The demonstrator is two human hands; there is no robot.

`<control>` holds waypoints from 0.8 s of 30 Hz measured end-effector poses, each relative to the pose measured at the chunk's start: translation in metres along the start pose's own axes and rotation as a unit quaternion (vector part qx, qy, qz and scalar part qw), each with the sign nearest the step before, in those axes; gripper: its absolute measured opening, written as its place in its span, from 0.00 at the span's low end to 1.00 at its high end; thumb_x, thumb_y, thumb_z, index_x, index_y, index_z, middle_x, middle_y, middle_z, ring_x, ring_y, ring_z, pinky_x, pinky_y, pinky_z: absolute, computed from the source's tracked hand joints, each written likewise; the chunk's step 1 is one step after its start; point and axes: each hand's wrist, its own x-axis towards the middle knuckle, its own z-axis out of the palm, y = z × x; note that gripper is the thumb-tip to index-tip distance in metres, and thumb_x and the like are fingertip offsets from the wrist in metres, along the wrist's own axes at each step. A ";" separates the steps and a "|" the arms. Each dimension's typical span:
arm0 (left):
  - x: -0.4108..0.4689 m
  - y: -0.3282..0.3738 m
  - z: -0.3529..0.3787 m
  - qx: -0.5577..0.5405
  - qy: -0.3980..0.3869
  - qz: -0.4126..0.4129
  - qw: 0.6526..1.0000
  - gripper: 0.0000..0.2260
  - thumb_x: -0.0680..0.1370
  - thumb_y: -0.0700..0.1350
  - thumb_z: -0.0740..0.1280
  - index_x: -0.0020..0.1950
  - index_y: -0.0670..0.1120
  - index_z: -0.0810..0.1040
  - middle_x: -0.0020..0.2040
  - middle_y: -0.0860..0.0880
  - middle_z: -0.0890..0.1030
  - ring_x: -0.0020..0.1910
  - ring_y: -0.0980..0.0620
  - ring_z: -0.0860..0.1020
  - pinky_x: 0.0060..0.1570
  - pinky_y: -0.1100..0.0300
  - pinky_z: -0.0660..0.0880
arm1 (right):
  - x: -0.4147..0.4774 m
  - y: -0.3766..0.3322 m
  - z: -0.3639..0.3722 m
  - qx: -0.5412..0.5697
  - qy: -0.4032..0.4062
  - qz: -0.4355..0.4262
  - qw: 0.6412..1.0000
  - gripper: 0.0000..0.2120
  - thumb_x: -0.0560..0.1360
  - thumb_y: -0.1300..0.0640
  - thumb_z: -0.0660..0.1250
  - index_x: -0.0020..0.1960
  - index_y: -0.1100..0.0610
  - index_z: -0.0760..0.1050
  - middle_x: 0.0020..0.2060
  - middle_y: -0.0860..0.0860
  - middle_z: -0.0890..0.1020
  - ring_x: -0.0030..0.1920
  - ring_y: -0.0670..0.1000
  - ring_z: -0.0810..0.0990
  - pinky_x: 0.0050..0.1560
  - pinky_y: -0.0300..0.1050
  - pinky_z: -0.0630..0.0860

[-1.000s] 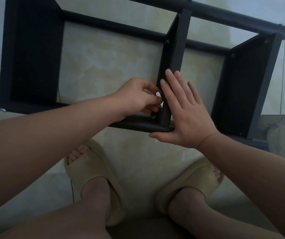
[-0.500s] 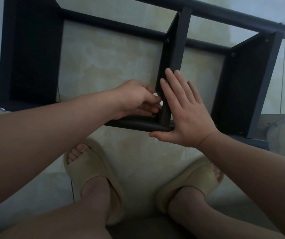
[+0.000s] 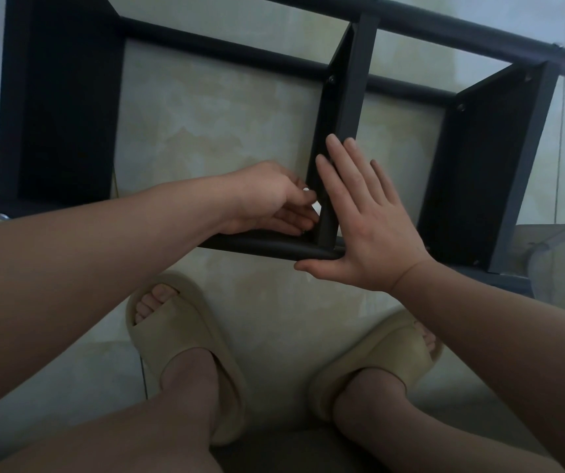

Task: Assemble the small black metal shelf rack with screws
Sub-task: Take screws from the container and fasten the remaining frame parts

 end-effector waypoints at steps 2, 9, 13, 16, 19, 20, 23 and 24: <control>0.000 -0.001 -0.001 0.013 0.000 0.005 1.000 0.06 0.82 0.41 0.65 0.45 0.43 0.77 0.38 0.47 0.85 0.39 0.51 0.84 0.41 0.59 0.81 | 0.000 0.000 0.000 0.002 0.002 0.000 1.000 0.56 0.71 0.24 0.61 0.82 0.63 0.51 0.82 0.58 0.48 0.82 0.58 0.43 0.78 0.65 0.53; -0.003 -0.001 -0.004 0.079 -0.007 0.025 0.997 0.08 0.83 0.40 0.62 0.47 0.43 0.78 0.41 0.47 0.85 0.42 0.52 0.83 0.49 0.59 0.81 | 0.000 0.001 0.001 -0.001 0.001 0.001 1.000 0.56 0.71 0.23 0.60 0.82 0.63 0.51 0.82 0.57 0.47 0.82 0.57 0.42 0.78 0.65 0.52; -0.005 -0.001 -0.006 0.131 -0.013 0.035 0.991 0.09 0.84 0.39 0.61 0.46 0.43 0.77 0.45 0.45 0.84 0.45 0.51 0.82 0.53 0.56 0.80 | 0.000 0.000 0.000 -0.001 0.001 0.001 1.000 0.56 0.71 0.23 0.59 0.82 0.63 0.51 0.82 0.57 0.47 0.82 0.57 0.43 0.78 0.65 0.52; -0.006 -0.001 -0.008 0.159 -0.016 0.042 0.986 0.08 0.83 0.38 0.62 0.46 0.43 0.77 0.46 0.43 0.84 0.46 0.50 0.82 0.56 0.54 0.80 | 0.000 0.000 0.000 -0.004 -0.002 0.002 1.000 0.56 0.71 0.23 0.59 0.82 0.62 0.50 0.82 0.57 0.47 0.82 0.57 0.42 0.79 0.65 0.51; -0.007 -0.001 -0.010 0.190 -0.021 0.051 0.980 0.08 0.83 0.38 0.63 0.46 0.44 0.78 0.46 0.44 0.84 0.47 0.49 0.82 0.57 0.52 0.80 | 0.000 0.000 0.000 -0.001 -0.004 0.002 1.000 0.56 0.71 0.23 0.59 0.82 0.63 0.50 0.82 0.57 0.47 0.82 0.57 0.42 0.79 0.65 0.51; -0.007 -0.002 -0.011 0.202 -0.024 0.054 0.978 0.08 0.83 0.37 0.63 0.46 0.44 0.79 0.45 0.45 0.85 0.47 0.49 0.82 0.57 0.52 0.79 | 0.000 0.000 -0.001 0.000 -0.004 0.002 1.000 0.56 0.71 0.23 0.59 0.82 0.63 0.50 0.82 0.58 0.47 0.82 0.57 0.42 0.79 0.65 0.51; -0.008 -0.004 -0.011 0.228 -0.031 0.058 0.971 0.08 0.82 0.38 0.64 0.46 0.45 0.79 0.42 0.49 0.85 0.45 0.51 0.83 0.55 0.55 0.80 | 0.000 0.000 -0.001 0.001 -0.004 0.002 1.000 0.56 0.71 0.24 0.60 0.82 0.63 0.51 0.82 0.58 0.47 0.82 0.57 0.42 0.78 0.65 0.51; -0.009 -0.004 -0.012 0.236 -0.032 0.060 0.969 0.08 0.82 0.38 0.64 0.46 0.45 0.80 0.40 0.50 0.85 0.44 0.52 0.83 0.54 0.55 0.80 | 0.000 0.000 -0.001 0.000 -0.004 0.002 1.000 0.56 0.71 0.24 0.60 0.82 0.63 0.51 0.82 0.58 0.47 0.82 0.57 0.42 0.78 0.65 0.51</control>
